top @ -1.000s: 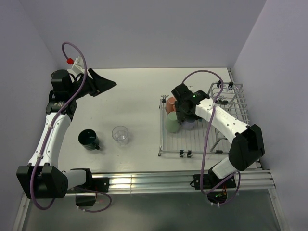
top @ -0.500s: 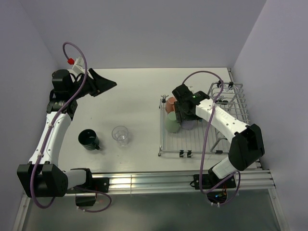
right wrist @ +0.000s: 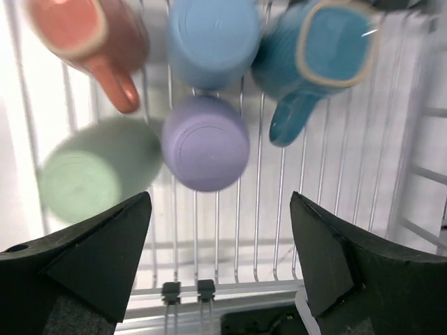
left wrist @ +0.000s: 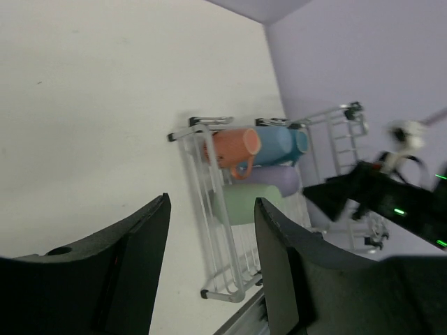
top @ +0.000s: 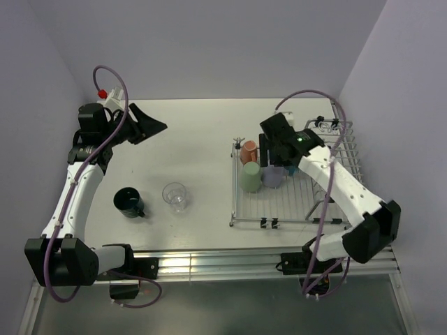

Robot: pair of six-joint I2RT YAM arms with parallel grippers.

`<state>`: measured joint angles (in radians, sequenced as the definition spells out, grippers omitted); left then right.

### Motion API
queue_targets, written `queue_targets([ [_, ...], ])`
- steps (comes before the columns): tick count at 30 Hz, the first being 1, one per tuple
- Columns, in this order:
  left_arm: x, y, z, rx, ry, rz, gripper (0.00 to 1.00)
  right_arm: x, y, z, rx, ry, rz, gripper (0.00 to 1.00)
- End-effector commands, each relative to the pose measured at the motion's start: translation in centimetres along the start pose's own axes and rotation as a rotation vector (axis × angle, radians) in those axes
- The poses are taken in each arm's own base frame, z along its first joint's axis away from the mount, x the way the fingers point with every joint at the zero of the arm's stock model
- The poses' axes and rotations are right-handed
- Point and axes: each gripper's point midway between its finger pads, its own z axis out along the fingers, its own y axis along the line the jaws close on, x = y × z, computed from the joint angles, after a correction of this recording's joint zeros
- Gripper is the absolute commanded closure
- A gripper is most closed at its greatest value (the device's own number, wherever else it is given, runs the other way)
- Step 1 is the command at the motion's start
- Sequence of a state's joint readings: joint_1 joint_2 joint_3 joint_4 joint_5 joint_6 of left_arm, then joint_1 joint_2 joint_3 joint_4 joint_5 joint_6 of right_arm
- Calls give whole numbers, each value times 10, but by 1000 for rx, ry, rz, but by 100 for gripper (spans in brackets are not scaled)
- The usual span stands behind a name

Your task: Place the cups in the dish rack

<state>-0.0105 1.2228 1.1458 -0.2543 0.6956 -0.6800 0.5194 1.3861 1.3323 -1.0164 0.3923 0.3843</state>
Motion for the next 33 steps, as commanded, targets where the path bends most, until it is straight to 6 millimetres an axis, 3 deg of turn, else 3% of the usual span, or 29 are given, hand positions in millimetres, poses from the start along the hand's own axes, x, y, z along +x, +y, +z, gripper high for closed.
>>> queue_targets([
  [1, -12, 17, -15, -173, -78, 60, 43, -34, -19, -56, -32, -186, 115, 11],
  [2, -13, 21, -21, -210, -102, 64, 43, -42, -17, -63, -64, -228, 141, 0],
  [3, -11, 35, -24, -275, -119, 58, 43, -49, -20, -80, -108, -295, 176, 0],
  [6, -4, 50, -29, -374, -142, 69, 46, -69, -15, -111, -234, -436, 248, 0],
  [13, 30, 86, -30, -535, -77, 125, 47, -99, -3, -154, -442, -639, 377, 0],
  [15, 36, 100, -33, -583, -75, 131, 47, -100, 3, -159, -492, -667, 358, 1],
  [19, 40, 106, -46, -623, -109, 134, 47, -107, 16, -161, -574, -711, 353, 5],
  [23, 35, 119, -76, -762, -203, 120, 46, -108, 23, -165, -606, -686, 329, 7],
  [26, 38, 135, -94, -895, -218, 85, 45, -103, 17, -167, -575, -676, 280, 9],
  [33, 61, 158, -105, -1016, -170, 4, 45, -73, 3, -154, -514, -608, 273, 13],
])
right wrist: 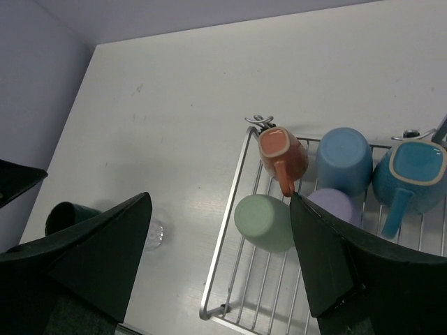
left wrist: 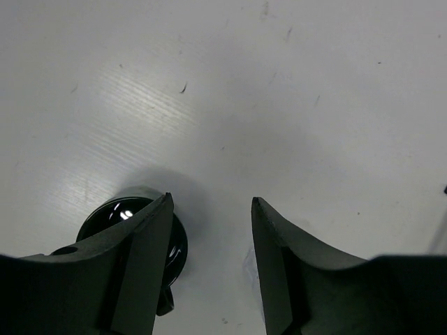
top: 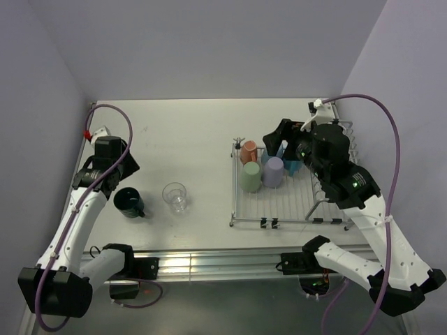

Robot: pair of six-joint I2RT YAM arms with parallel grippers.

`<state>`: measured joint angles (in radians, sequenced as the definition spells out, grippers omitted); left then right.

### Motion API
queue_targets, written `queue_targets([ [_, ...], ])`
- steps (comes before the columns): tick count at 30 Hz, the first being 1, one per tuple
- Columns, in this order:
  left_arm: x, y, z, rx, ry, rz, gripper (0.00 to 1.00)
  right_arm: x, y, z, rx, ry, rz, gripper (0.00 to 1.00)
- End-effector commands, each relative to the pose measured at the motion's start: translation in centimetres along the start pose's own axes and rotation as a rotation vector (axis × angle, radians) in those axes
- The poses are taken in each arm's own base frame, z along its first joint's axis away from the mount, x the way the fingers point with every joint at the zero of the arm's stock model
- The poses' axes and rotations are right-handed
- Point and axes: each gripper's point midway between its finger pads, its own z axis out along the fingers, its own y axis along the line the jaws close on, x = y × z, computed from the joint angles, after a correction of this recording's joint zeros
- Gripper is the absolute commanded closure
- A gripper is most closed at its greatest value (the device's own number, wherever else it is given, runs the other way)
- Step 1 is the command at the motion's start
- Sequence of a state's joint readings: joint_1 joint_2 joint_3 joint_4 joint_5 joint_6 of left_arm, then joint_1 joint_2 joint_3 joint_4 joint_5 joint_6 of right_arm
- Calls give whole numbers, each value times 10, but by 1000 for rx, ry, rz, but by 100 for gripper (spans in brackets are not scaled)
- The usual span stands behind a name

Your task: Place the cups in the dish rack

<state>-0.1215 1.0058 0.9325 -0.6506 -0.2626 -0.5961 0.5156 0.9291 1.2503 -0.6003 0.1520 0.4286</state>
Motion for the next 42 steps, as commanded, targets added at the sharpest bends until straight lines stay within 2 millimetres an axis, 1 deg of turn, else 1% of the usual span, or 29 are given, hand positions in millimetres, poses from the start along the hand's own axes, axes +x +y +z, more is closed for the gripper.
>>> queue_targets([
  [1, 9, 18, -1, -94, 19, -37, 45, 6, -9, -15, 9, 3, -22, 13],
  [3, 16, 20, 1, -106, 44, -42, 46, 14, -10, -16, -7, 19, -28, 13],
  [4, 20, 24, 1, -125, 59, -36, 46, 23, -12, -14, -6, 35, -30, 14],
  [5, 22, 25, 0, -128, 63, -38, 46, 25, -12, -16, -14, 35, -29, 14],
  [7, 21, 22, -2, -118, 69, -33, 47, 31, -16, -14, -6, 37, -30, 14],
  [9, 17, 18, -4, -103, 73, -29, 49, 32, -20, -13, 9, 30, -29, 14],
  [12, 20, -7, -9, 16, 88, 1, 51, 41, -20, -9, -1, 43, -21, 14],
  [13, 23, -13, -9, 38, 103, 17, 51, 47, -20, -6, -7, 56, -13, 16],
  [14, 29, -26, -13, 75, 117, 45, 50, 51, -20, -5, -14, 67, -12, 16],
  [15, 33, -32, -14, 90, 126, 62, 50, 55, -17, -5, -31, 80, -10, 17],
  [16, 41, -37, -12, 92, 150, 84, 50, 60, -19, -3, -28, 93, -9, 17],
  [17, 49, -46, -14, 96, 163, 108, 49, 62, -19, -3, -26, 95, -6, 17],
  [20, 69, -54, -14, 81, 209, 156, 49, 66, -21, -1, -21, 103, -4, 18],
  [27, 94, -58, -7, 70, 256, 195, 48, 61, -22, -4, -10, 101, -11, 20],
  [31, 109, -55, -1, 49, 296, 204, 47, 66, -24, -3, -5, 115, -14, 20],
  [34, 119, -57, 4, 59, 320, 199, 47, 66, -26, -3, 7, 114, -16, 20],
  [42, 131, -55, 7, 58, 347, 206, 49, 70, -27, -2, 9, 125, -13, 21],
])
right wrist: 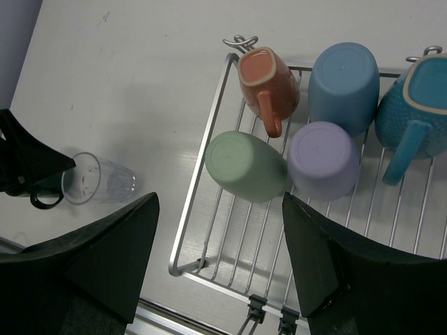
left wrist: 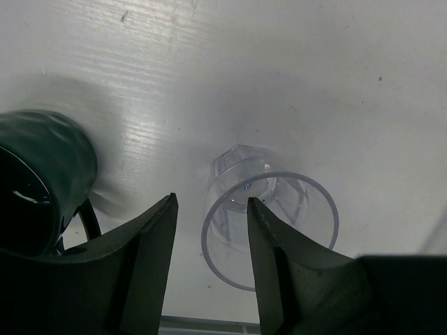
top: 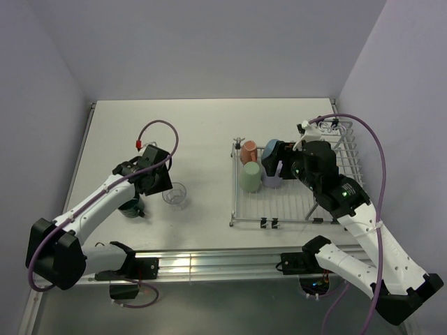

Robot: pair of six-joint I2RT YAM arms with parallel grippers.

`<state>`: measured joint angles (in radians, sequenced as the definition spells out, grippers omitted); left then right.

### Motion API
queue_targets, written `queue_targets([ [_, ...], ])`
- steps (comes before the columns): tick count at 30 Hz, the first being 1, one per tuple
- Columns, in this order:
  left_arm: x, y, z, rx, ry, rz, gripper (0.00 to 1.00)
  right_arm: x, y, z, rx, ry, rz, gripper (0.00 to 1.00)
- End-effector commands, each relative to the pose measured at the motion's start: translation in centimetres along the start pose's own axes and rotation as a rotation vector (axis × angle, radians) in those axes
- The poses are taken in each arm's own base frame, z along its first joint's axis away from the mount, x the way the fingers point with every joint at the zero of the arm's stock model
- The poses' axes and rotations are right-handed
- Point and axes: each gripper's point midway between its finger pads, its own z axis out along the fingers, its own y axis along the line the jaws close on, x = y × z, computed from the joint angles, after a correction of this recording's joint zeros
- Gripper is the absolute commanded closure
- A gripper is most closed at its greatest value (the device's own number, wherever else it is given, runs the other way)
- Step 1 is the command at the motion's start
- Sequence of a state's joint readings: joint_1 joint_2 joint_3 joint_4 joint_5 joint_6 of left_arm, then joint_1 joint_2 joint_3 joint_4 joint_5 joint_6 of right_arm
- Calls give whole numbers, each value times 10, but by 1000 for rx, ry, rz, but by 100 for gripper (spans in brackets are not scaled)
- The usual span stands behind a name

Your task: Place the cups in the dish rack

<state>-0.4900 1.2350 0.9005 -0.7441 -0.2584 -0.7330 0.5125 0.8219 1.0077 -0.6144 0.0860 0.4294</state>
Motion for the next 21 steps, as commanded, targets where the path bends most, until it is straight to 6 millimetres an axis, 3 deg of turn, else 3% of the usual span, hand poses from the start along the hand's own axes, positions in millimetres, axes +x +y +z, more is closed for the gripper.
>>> queue_targets([
  [1, 2, -7, 3, 37, -5, -24, 50, -9, 0, -3, 0, -33, 5, 21],
  [10, 13, -11, 8, 65, 16, -13, 55, -9, -1, -1, 19, -20, 6, 23],
  [13, 11, -13, 6, 77, 7, -13, 64, -10, -3, -2, 29, -20, 4, 23],
  [16, 9, -16, 5, 92, 8, -1, 93, -12, -4, -2, 40, -19, 0, 24],
  [17, 9, -18, 4, 99, 11, 5, 97, -12, -4, -3, 41, -16, -2, 24],
  [21, 5, -24, -1, 128, 7, 24, 100, -16, -6, -4, 61, -20, -6, 24],
])
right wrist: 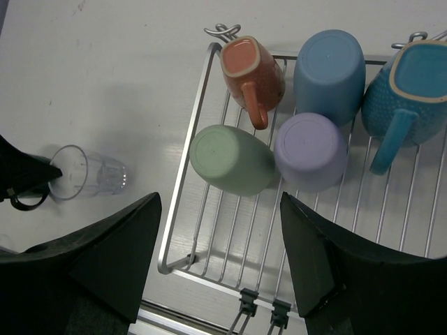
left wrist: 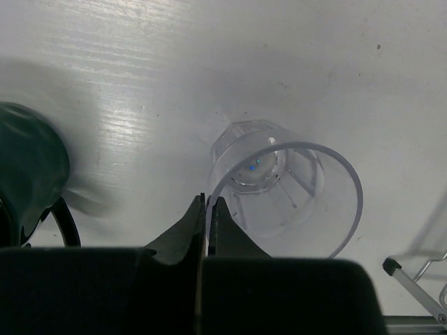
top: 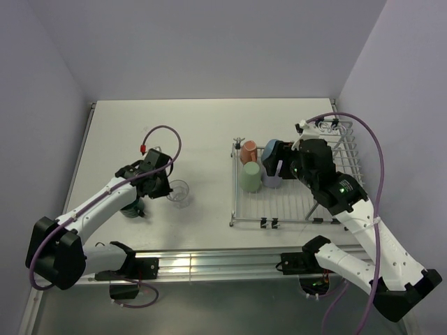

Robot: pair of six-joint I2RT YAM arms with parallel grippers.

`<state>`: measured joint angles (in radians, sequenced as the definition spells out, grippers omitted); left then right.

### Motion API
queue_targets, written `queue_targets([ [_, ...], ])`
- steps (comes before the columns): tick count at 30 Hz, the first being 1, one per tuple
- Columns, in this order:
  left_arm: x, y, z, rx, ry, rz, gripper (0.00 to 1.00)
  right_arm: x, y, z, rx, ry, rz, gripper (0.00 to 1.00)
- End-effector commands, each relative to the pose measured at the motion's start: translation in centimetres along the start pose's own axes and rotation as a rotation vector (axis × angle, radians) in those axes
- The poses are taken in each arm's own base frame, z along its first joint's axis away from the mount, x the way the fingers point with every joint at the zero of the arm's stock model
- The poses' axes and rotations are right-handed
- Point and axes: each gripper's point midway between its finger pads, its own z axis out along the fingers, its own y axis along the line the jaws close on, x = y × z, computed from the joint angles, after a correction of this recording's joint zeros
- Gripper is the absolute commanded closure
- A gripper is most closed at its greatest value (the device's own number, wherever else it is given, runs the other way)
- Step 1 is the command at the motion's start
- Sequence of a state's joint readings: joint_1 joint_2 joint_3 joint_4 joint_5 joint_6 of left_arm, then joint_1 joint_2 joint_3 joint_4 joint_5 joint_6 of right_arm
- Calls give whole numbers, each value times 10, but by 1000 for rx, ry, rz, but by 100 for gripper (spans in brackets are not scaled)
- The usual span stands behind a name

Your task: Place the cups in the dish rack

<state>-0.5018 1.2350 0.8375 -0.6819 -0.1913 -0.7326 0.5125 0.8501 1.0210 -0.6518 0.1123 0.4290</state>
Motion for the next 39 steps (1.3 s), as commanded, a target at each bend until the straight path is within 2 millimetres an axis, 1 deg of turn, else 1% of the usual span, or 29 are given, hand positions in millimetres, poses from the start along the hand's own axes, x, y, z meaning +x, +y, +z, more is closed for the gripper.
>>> queue_targets([
  [1, -17, -17, -14, 77, -50, 17, 100, -21, 0, -8, 19, -54, 1, 24],
  [3, -32, -23, -32, 101, -94, 13, 100, -24, 1, -10, 19, -60, 3, 24],
  [4, -48, -32, -47, 131, -136, 11, 100, -25, 1, -11, 17, -64, 4, 24],
  [6, -63, -38, -68, 162, -173, 24, 100, -29, 4, -12, 8, -68, 6, 24],
  [7, -81, -49, -87, 206, -220, 18, 100, -30, 6, -13, 1, -69, 8, 24],
  [9, -93, -63, -106, 272, -240, 40, 100, -33, 9, -14, -12, -74, 15, 24],
  [10, -106, -74, -124, 322, -273, 44, 100, -34, 11, -15, -23, -74, 17, 24],
  [12, -112, -93, -137, 421, -265, 74, 100, -36, 14, -17, -35, -78, 24, 24],
  [13, -119, -107, -149, 497, -288, 87, 100, -37, 16, -18, -46, -81, 27, 24],
  [14, -121, -116, -153, 547, -287, 95, 100, -38, 19, -20, -61, -82, 30, 24],
  [15, -117, -128, -162, 633, -257, 107, 100, -39, 22, -22, -78, -87, 30, 24],
  [17, -122, -147, -177, 768, -285, 126, 100, -40, 30, -27, -126, -87, 32, 24],
  [18, -123, -152, -180, 812, -280, 116, 100, -42, 34, -30, -147, -95, 32, 24],
  [19, -113, -160, -184, 887, -237, 135, 100, -43, 36, -32, -161, -98, 35, 24],
  [20, -120, -169, -195, 960, -281, 145, 100, -44, 37, -34, -167, -102, 40, 24],
  [21, -120, -173, -199, 996, -275, 126, 100, -43, 42, -38, -200, -99, 38, 24],
  [22, -112, -176, -198, 1038, -248, 134, 100, -43, 43, -39, -207, -100, 38, 24],
  [23, -117, -181, -203, 1077, -271, 139, 100, -43, 43, -40, -208, -102, 37, 24],
  [25, -114, -184, -201, 1111, -250, 127, 100, -46, 44, -44, -218, -118, 36, 24],
  [26, -115, -188, -206, 1154, -257, 145, 100, -47, 45, -46, -226, -122, 33, 24],
  [27, -113, -189, -205, 1169, -244, 135, 100, -49, 49, -49, -249, -133, 29, 24],
  [29, -109, -192, -210, 1228, -230, 149, 100, -49, 55, -53, -290, -141, 23, 24],
  [30, -112, -196, -218, 1273, -255, 152, 100, -56, 62, -59, -334, -177, 20, 23],
  [31, -112, -197, -220, 1289, -255, 155, 100, -52, 70, -61, -384, -167, 20, 23],
  [32, -111, -199, -221, 1304, -243, 156, 100, -58, 77, -66, -426, -193, 21, 23],
  [35, -113, -202, -225, 1344, -251, 160, 100, -58, 95, -75, -532, -177, 21, 23],
  [36, -109, -202, -226, 1364, -231, 154, 100, -61, 101, -76, -562, -182, 22, 23],
  [38, -110, -204, -234, 1407, -248, 165, 100, -56, 111, -80, -629, -160, 31, 23],
  [39, -107, -204, -234, 1425, -229, 161, 100, -60, 117, -82, -663, -179, 29, 23],
])
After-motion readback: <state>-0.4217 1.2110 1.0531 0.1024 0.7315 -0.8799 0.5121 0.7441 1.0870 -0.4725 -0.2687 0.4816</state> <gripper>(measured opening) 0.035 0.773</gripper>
